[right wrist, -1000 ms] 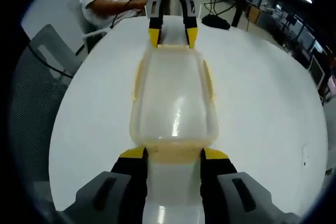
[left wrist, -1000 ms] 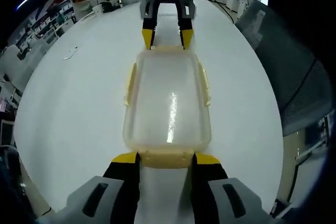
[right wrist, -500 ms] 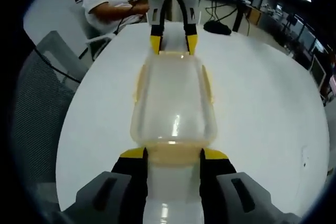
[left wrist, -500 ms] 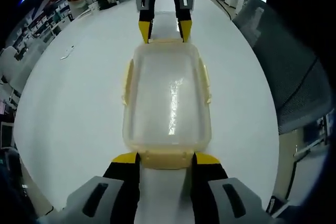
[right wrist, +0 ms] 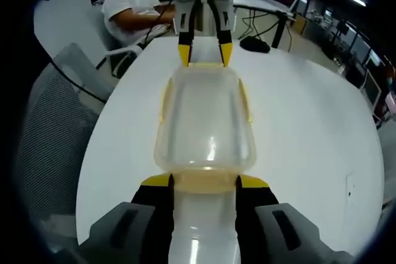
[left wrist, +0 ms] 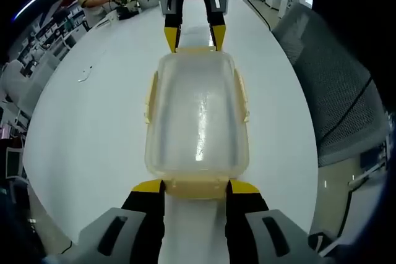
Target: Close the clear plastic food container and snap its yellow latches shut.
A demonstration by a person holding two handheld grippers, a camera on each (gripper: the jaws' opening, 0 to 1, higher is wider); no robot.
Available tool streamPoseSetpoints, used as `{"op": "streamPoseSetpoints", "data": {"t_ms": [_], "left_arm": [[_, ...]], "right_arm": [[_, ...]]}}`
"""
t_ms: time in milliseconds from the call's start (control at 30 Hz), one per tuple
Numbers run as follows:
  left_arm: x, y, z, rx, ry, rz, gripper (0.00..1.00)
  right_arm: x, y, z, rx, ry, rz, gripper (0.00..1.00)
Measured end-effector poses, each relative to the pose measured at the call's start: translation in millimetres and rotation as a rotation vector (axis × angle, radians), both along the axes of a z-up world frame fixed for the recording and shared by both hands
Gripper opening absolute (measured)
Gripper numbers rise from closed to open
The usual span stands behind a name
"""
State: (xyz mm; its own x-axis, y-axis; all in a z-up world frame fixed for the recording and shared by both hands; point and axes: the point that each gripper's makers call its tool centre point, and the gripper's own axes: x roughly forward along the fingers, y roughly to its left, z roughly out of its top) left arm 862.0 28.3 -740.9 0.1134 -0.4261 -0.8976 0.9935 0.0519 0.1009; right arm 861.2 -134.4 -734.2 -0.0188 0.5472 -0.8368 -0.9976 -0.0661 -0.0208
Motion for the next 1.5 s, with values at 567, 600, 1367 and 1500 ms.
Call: {"op": "streamPoseSetpoints", "data": {"t_ms": [567, 600, 1367, 1500], "left_arm": [[-14.0, -43.2, 39.3, -0.038, -0.015, -0.018, 0.32], [-14.1, -45.8, 40.9, -0.042, -0.018, -0.021, 0.32], [-2.0, -105.8, 50.4, -0.087, -0.022, -0.063, 0.32], [-0.7, -114.6, 49.7, -0.091, -0.024, -0.068, 0.32]], "right_arm": [[-11.7, -36.2, 30.4, -0.007, 0.004, -0.011, 0.35], [-12.3, -40.2, 32.1, -0.008, 0.005, -0.014, 0.35], [-12.4, -102.5, 42.7, -0.031, 0.000, -0.065, 0.35], [-12.5, -112.6, 40.8, -0.043, -0.003, -0.069, 0.35]]}}
